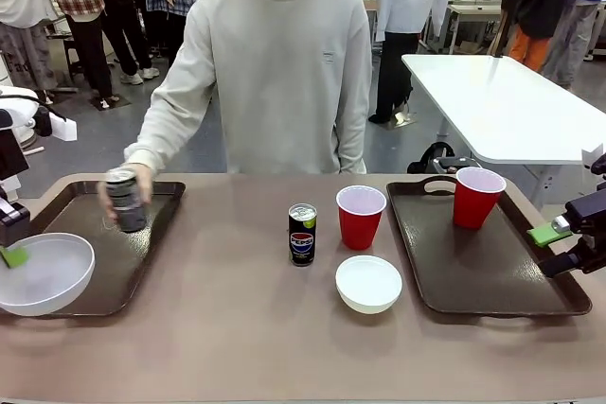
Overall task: Prepare tableware on both trays.
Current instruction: Pick up a Picnic Bowl from the table and place it on a Handle tray.
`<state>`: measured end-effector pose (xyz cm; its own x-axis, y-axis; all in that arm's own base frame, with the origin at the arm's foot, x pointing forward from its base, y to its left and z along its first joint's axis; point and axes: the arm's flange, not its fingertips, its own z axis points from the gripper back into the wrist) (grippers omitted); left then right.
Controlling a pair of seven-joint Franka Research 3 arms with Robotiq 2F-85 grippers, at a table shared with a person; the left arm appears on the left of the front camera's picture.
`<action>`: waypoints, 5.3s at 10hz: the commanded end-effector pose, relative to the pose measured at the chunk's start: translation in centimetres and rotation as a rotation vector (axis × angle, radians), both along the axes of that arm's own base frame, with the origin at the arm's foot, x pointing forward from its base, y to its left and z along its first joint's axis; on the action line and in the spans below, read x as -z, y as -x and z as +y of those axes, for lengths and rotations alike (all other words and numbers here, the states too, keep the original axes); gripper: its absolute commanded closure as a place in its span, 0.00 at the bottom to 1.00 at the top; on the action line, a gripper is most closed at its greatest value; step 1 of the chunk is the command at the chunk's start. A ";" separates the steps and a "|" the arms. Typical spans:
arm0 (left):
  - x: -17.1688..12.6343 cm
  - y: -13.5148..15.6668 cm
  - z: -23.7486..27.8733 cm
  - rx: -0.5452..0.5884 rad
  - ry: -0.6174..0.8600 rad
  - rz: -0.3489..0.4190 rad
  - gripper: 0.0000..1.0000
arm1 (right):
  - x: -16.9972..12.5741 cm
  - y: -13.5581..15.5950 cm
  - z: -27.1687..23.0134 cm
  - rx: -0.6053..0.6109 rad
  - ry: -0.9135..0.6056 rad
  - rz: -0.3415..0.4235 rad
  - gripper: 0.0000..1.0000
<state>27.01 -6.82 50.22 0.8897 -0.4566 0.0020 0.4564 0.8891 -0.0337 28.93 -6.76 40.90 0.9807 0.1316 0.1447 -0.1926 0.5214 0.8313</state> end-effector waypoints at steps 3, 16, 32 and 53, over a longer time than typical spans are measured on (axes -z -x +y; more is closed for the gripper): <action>7.7 3.9 1.5 -0.022 -0.018 -0.004 1.00 | 0.0 0.0 -0.1 -0.001 -0.017 -0.004 0.00; 18.6 -9.5 8.4 -0.443 0.171 -0.036 1.00 | 0.0 0.0 -0.1 -0.001 -0.017 -0.004 0.00; 9.8 -0.8 5.4 -0.350 0.151 -0.137 0.00 | 0.0 0.0 -0.1 -0.001 -0.017 -0.004 0.00; 17.1 -3.8 21.1 -0.085 1.267 -0.166 0.00 | -9.7 0.8 19.1 0.141 0.761 -0.069 0.00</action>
<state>30.97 14.28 33.29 0.8645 -0.0024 0.5026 0.4778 0.3146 -0.8202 28.32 12.27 50.74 0.9896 0.1283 0.0646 -0.1405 0.9578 0.2509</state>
